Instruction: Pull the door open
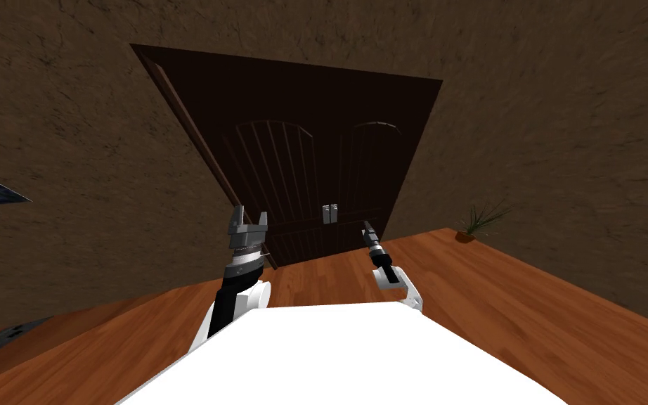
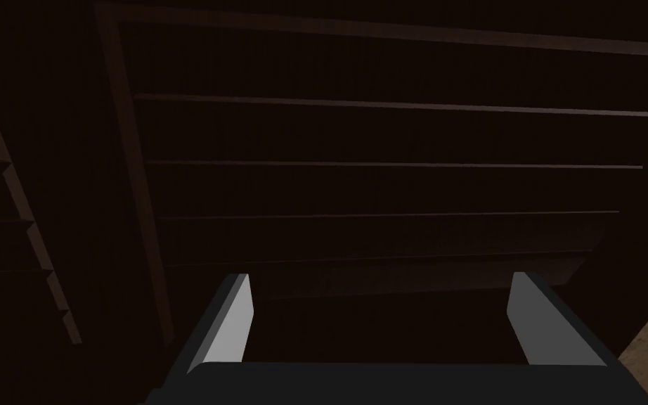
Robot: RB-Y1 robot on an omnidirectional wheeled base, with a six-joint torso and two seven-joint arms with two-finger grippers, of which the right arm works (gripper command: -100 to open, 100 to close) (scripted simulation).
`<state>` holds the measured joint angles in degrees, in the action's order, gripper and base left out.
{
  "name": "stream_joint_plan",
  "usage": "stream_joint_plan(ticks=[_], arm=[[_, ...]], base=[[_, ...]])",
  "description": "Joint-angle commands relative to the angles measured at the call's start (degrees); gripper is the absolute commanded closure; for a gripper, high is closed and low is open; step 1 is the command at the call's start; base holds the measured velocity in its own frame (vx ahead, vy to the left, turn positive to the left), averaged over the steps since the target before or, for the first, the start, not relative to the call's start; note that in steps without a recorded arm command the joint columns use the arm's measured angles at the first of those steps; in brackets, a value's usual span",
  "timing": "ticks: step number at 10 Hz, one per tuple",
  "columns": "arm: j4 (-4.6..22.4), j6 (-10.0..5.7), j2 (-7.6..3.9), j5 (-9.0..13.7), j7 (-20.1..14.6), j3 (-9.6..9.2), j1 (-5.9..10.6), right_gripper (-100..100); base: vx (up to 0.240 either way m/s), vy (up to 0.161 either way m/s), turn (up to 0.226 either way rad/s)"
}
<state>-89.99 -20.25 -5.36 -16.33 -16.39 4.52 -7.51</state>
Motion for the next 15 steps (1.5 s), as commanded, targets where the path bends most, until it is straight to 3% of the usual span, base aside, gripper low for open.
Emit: stream_joint_plan(ticks=[1,9,15], arm=[[2.27,0.19,-0.03,-0.47,-0.95,0.04,1.07,-100],[12.3,1.4,0.12,-2.73,-5.18,-0.01,5.91,-100],[18.06,2.07,0.57,-4.06,-7.64,-0.17,8.92,-100]], base=[[0.123,0.032,0.08],[0.107,0.01,0.078],[0.126,0.013,0.079]])
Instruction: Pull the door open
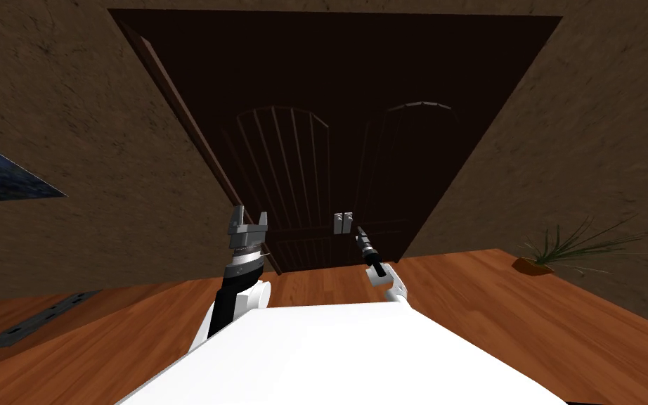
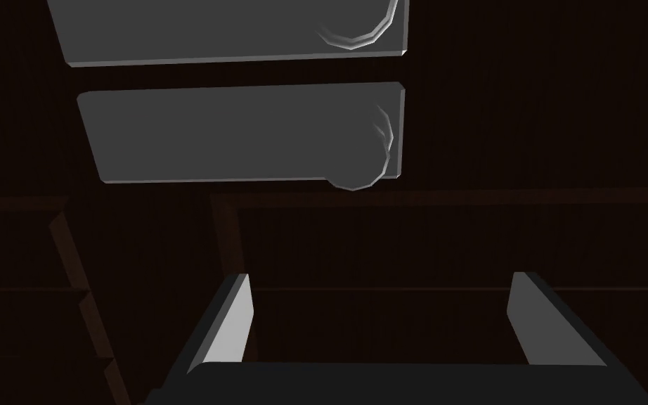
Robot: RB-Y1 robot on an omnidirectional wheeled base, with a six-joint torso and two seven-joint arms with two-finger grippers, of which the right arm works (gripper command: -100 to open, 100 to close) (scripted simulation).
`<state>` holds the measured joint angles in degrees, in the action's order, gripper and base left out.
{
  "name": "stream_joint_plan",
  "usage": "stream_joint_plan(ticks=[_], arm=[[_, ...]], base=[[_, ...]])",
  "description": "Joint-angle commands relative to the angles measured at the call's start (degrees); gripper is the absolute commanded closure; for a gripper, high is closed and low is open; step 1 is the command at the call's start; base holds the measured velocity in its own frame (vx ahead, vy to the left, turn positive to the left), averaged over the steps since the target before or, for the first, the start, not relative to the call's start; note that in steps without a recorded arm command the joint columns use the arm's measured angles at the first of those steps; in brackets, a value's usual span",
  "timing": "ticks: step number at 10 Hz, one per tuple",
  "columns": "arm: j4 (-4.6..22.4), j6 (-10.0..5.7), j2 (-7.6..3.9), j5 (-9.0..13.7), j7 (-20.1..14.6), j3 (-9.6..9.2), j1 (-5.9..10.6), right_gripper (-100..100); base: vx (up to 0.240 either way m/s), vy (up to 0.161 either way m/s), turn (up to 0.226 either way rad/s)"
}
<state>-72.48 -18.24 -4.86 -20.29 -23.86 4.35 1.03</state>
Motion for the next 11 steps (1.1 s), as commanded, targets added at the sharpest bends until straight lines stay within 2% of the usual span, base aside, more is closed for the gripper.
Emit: stream_joint_plan(ticks=[1,2,4,5,6,7,9,10,11], arm=[[0.0,0.0,0.0,0.0,0.0,0.0,0.0,-100],[1.0,0.03,-1.5,0.5,-0.31,1.71,-0.77,-100],[1.57,0.05,-2.48,0.85,-0.5,2.79,-1.21,-100],[2.22,0.04,-3.59,1.27,-0.73,4.01,-1.67,-100],[2.22,0.04,-3.59,1.27,-0.73,4.01,-1.67,-100],[2.93,0.02,-4.78,1.72,-0.99,5.29,-2.1,-100],[3.1,0.01,-5.07,1.84,-1.06,5.61,-2.2,-100],[4.0,-0.08,-6.54,2.42,-1.42,7.16,-2.63,-100],[4.53,-0.15,-7.36,2.77,-1.64,8.01,-2.81,-100]], base=[[0.042,0.002,0.007],[-0.045,-0.012,-0.059],[-0.079,-0.026,-0.045],[-0.06,-0.009,-0.023],[-0.037,-0.007,-0.013],[-0.026,0.0,-0.002],[-0.007,0.002,-0.004],[0.009,0.009,0.015],[0.021,0.016,0.023]])
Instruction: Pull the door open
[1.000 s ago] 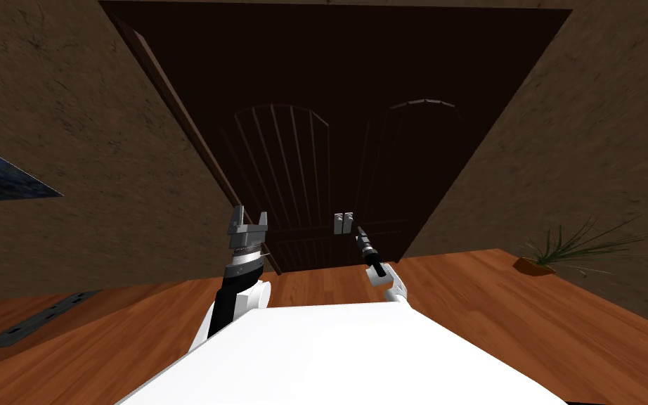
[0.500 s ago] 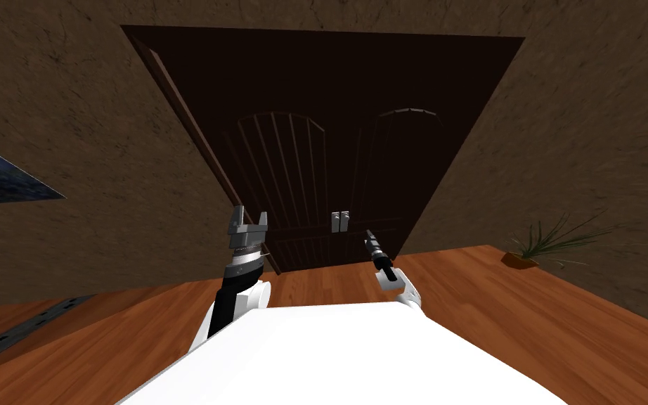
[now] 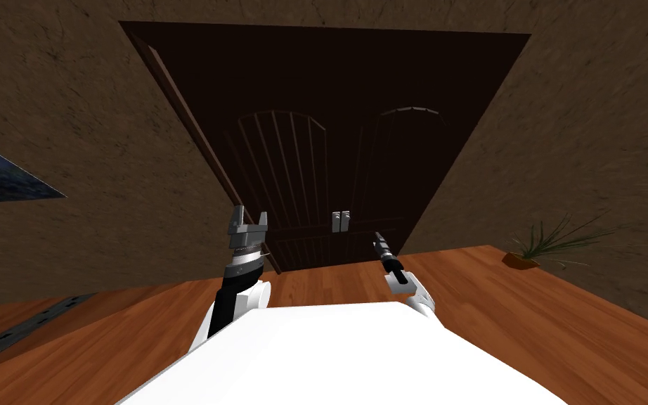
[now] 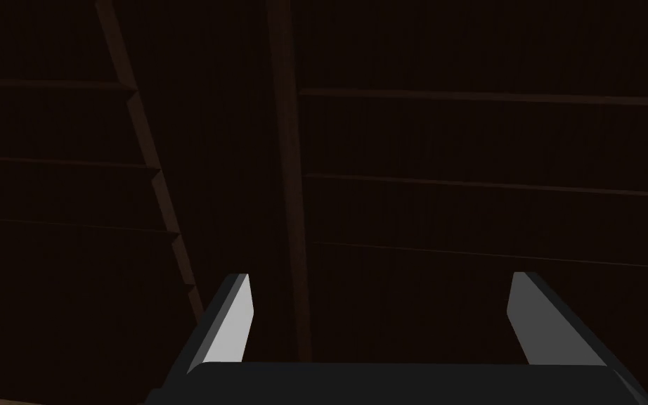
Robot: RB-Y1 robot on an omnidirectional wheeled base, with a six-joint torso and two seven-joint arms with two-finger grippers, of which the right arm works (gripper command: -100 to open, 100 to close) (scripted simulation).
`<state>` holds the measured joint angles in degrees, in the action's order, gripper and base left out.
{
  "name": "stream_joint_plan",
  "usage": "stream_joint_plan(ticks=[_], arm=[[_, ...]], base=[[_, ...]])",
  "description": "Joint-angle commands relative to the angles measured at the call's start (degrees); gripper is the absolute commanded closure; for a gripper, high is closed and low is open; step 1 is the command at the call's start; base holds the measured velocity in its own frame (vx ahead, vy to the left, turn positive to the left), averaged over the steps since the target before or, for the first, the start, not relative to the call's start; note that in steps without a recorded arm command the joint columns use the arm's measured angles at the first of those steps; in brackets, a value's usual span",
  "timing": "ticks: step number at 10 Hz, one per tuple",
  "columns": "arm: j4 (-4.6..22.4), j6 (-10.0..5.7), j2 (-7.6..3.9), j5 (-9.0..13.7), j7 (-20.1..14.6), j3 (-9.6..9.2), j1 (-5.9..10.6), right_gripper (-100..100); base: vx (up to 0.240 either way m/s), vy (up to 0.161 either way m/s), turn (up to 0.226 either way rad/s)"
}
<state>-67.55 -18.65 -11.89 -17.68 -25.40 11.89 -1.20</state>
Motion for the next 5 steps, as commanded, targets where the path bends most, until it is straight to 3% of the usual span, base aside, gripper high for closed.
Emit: stream_joint_plan(ticks=[1,2,5], arm=[[0.38,0.07,-1.52,0.7,-0.46,1.64,-0.71,-100],[1.02,-0.18,-2.4,1.15,-0.8,2.43,-0.57,-100],[1.57,-0.87,-2.73,1.61,-1.29,2.32,0.59,-100]], base=[[0.054,0.027,0.075],[0.128,0.022,0.118],[0.18,0.011,0.141]])
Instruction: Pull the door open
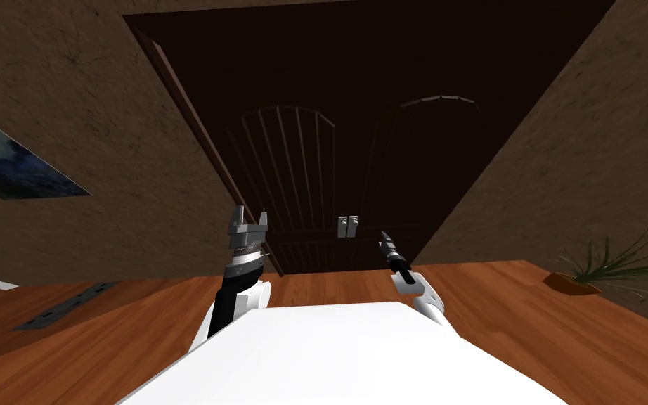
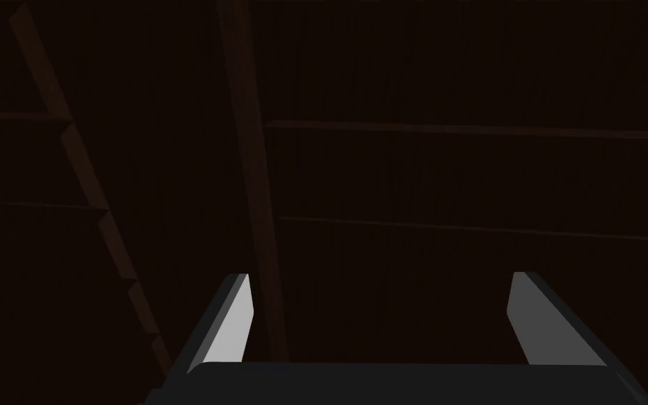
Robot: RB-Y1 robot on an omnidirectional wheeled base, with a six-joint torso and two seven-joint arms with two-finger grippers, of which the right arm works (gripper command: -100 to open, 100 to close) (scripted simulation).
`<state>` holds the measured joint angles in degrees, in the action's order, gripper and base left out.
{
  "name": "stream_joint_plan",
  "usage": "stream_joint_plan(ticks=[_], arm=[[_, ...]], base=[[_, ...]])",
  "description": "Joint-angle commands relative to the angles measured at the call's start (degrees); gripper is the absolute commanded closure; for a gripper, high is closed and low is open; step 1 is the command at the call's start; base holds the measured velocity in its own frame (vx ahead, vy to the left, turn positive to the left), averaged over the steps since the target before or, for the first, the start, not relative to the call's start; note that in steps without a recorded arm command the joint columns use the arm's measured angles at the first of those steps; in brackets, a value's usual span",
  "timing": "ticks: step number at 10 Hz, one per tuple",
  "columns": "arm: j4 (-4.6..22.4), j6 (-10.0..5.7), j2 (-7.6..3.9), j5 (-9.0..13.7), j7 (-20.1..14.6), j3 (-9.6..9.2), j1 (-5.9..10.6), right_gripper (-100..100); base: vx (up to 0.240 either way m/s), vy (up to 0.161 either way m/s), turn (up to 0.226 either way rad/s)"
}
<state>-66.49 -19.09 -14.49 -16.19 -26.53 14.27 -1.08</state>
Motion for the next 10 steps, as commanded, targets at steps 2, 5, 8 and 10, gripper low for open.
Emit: stream_joint_plan(ticks=[2,5,8,10], arm=[[0.43,-0.83,0.35,0.14,-0.3,-0.89,1.44,-100],[-0.23,-0.83,1.47,-0.05,-0.24,-2.07,2.47,-100],[-0.23,-0.83,1.47,-0.05,-0.24,-2.07,2.47,100],[-0.23,-0.83,1.47,-0.05,-0.24,-2.07,2.47,100]], base=[[0.214,0.03,0.164],[0.178,0.095,0.152],[-0.023,-0.015,-0.004],[-0.018,-0.003,0.0]])
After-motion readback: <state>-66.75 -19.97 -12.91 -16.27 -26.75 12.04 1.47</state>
